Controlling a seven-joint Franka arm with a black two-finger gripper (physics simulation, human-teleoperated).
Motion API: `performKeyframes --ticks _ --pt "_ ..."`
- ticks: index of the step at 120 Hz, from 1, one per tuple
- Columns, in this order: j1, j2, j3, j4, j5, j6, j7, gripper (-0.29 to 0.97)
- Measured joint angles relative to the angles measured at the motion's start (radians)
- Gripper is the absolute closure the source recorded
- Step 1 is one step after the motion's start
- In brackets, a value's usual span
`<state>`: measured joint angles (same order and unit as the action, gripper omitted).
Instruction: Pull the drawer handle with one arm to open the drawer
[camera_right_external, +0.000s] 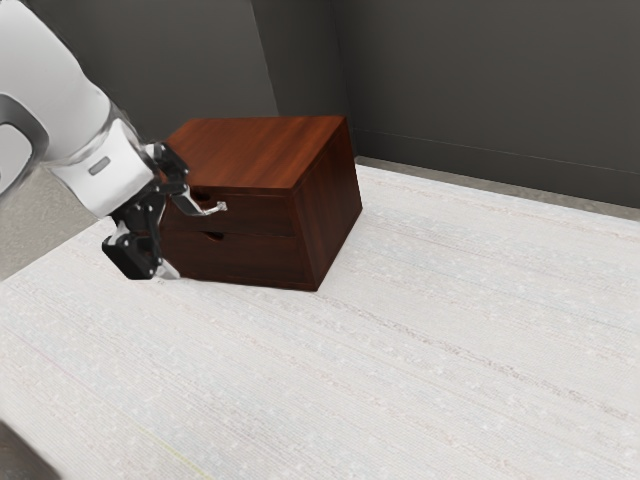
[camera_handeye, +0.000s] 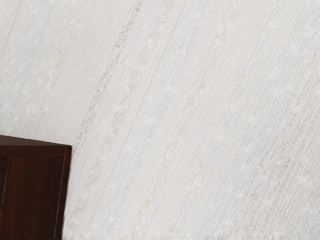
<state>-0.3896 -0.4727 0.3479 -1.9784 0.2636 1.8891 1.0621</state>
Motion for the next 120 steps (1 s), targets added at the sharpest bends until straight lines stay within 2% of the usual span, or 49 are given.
performKeyframes --ticks 14,30,39,48,75,86,92,120 --pt "-0.24 -0.067 0.284 -0.012 0.108 0.019 0.027 0.0" --pt "-0.436 -0.143 0.531 -0.022 0.262 0.031 0.053 0.0" --pt "-0.503 -0.154 0.62 -0.018 0.329 0.036 0.065 0.0" --pt "-0.528 -0.155 0.661 -0.011 0.37 0.04 0.075 0.0" --pt "-0.546 -0.115 0.706 0.038 0.462 0.045 0.1 0.0" --pt "-0.685 -0.106 0.837 0.095 0.502 0.046 0.109 0.0" --pt "-0.733 -0.104 0.88 0.117 0.519 0.046 0.113 0.0" --pt "-0.766 -0.109 0.931 0.156 0.619 0.053 0.128 0.0"
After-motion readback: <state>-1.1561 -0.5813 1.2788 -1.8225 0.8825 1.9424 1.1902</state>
